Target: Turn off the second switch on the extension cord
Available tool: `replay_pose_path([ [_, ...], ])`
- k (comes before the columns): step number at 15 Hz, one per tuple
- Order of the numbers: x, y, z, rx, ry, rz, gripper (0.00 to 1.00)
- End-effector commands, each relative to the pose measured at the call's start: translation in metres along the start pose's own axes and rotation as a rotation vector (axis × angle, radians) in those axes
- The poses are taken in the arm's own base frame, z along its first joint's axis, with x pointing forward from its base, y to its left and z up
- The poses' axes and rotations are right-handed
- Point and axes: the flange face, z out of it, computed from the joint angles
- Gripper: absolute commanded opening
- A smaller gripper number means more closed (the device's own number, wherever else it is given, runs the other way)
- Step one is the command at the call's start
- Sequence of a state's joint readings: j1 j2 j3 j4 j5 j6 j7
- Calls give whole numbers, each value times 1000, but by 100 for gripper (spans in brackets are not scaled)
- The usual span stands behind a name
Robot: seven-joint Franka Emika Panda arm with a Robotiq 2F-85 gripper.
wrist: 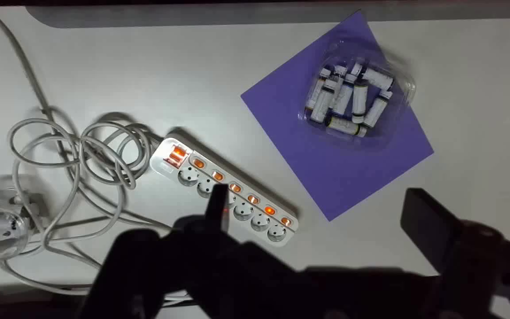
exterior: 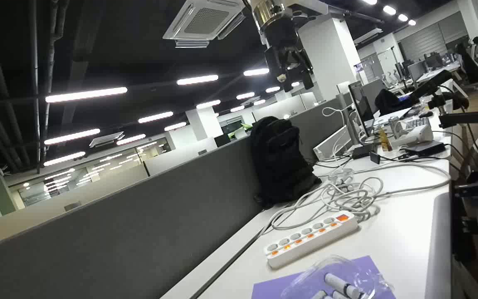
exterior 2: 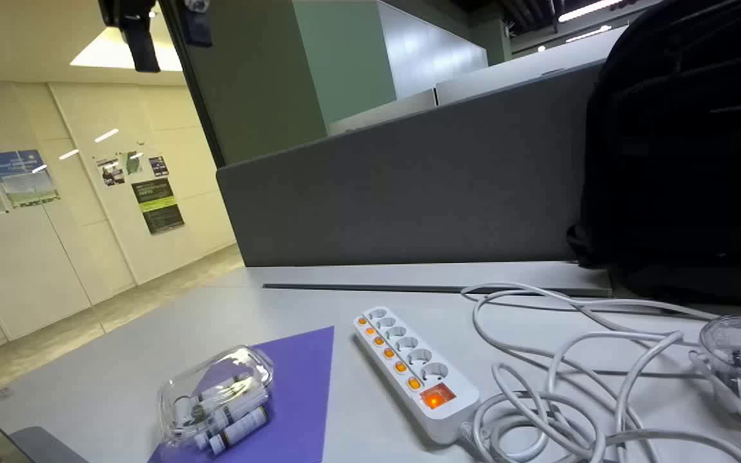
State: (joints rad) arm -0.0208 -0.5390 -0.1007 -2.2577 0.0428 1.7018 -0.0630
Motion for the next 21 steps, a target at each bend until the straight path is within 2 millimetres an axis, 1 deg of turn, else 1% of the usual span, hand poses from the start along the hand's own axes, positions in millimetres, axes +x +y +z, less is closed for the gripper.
replay_pose_path([
  [1, 0, 0, -1, 0, 1, 0, 100],
  [20, 0, 0, -1, 0, 4, 0, 100],
  [21, 3, 0, 2, -9, 11, 10, 100],
])
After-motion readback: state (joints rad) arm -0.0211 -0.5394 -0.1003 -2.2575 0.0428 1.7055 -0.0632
